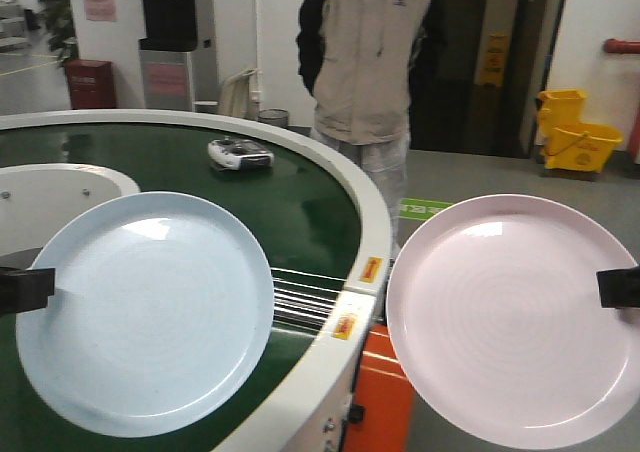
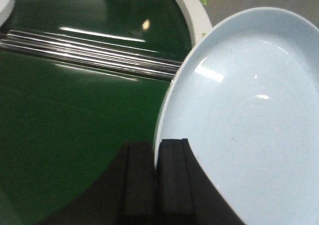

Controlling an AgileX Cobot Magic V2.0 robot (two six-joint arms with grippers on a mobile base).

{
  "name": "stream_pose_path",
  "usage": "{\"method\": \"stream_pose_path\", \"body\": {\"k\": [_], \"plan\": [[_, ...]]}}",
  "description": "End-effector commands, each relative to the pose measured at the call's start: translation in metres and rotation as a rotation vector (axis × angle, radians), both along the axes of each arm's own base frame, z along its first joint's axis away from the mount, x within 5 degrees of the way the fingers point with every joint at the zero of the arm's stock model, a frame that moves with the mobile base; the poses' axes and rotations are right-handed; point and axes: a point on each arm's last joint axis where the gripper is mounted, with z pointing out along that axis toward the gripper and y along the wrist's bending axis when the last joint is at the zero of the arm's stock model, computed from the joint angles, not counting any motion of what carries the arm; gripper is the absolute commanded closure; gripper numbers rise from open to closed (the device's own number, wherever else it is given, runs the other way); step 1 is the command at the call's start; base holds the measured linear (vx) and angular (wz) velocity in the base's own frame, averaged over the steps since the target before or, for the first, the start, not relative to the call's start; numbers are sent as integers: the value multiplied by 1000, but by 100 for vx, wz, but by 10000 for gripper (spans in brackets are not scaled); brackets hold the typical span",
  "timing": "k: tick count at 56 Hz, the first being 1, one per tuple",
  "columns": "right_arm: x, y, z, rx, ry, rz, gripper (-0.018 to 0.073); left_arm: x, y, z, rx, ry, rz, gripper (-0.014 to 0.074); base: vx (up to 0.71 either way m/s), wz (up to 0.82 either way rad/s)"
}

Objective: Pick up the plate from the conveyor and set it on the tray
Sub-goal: 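Hold both plates raised while the base drives to the tray table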

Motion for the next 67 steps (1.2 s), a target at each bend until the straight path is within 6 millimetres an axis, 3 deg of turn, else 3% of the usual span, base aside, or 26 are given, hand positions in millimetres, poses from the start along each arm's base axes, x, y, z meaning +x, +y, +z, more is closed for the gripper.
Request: {"method": "stream_pose_path", "body": {"k": [1,39,67], "plan": [[-3,-2,17,12,-117,-5,571,-2,0,19,-42,-111,12,602,-15,-59],[-3,-2,17,12,-116,-5,571,-2,0,19,-42,-111,12,602,-11,-54],[-3,-2,17,12,-116,-5,571,-2,0,19,-42,-111,12,602,8,-56]]}}
